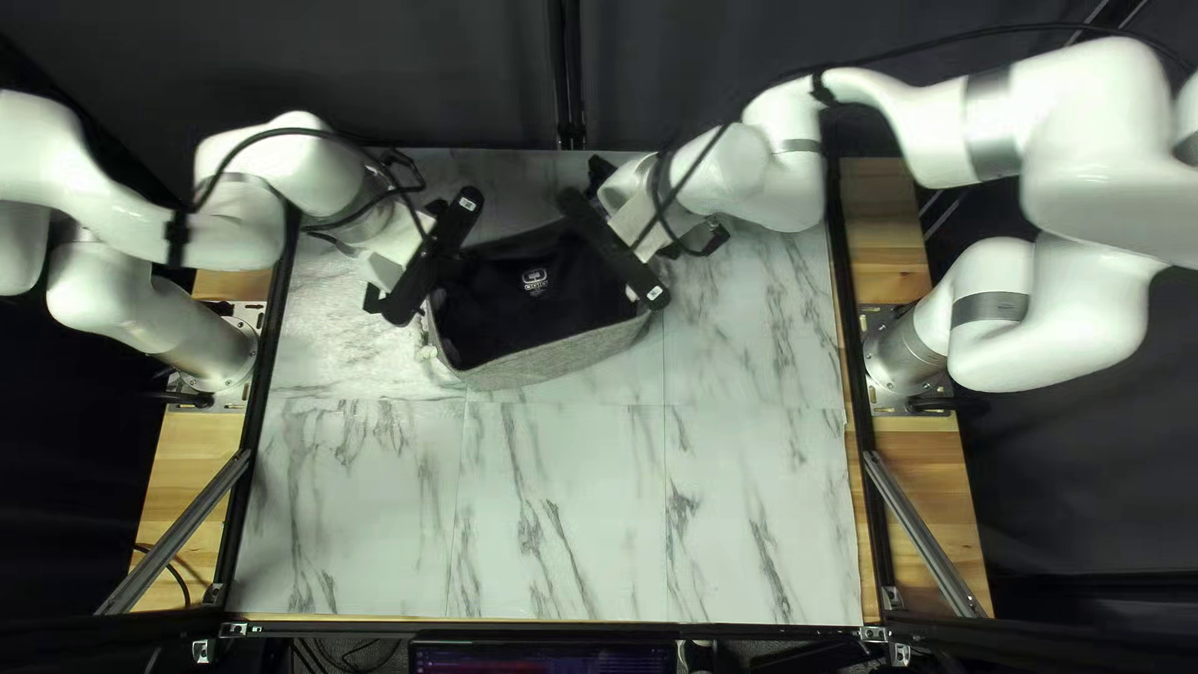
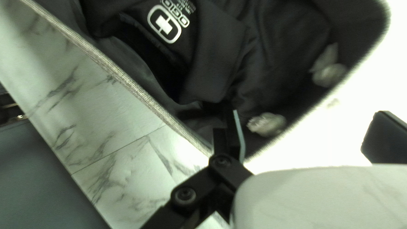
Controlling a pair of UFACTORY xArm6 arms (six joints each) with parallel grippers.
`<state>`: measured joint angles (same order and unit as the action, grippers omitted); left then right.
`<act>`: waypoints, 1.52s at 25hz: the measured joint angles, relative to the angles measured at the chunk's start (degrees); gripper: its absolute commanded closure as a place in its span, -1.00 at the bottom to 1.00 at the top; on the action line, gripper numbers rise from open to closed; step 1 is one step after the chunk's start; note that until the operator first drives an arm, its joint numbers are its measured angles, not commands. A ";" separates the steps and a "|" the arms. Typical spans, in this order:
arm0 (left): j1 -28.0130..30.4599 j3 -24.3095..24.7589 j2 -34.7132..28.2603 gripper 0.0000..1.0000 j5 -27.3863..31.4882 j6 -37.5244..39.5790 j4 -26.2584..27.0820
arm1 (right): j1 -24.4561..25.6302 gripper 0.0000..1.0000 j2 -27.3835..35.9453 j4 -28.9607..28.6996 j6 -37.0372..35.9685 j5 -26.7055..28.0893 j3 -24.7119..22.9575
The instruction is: Pick up a folded sweatshirt and place it into a fabric basket
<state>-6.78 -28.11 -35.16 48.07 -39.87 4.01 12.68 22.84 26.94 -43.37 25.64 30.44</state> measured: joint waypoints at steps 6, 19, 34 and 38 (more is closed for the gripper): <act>-0.06 2.03 -10.04 -1.00 8.94 0.23 1.05 | -2.09 -1.00 14.29 -4.17 1.55 3.79 -7.87; -2.97 8.41 -24.10 -1.00 19.69 -1.11 3.48 | 13.46 -1.00 25.38 -26.01 -22.14 2.76 -16.72; -7.73 13.73 -30.59 -1.00 20.60 -2.17 4.31 | 18.44 -1.00 22.45 -33.55 -29.74 -0.73 -16.94; -7.73 13.73 -30.59 -1.00 20.60 -2.17 4.31 | 18.44 -1.00 22.45 -33.55 -29.74 -0.73 -16.94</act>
<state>-14.51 -14.39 -65.75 68.67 -42.04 8.32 31.12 45.29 -6.61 -73.11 24.91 13.51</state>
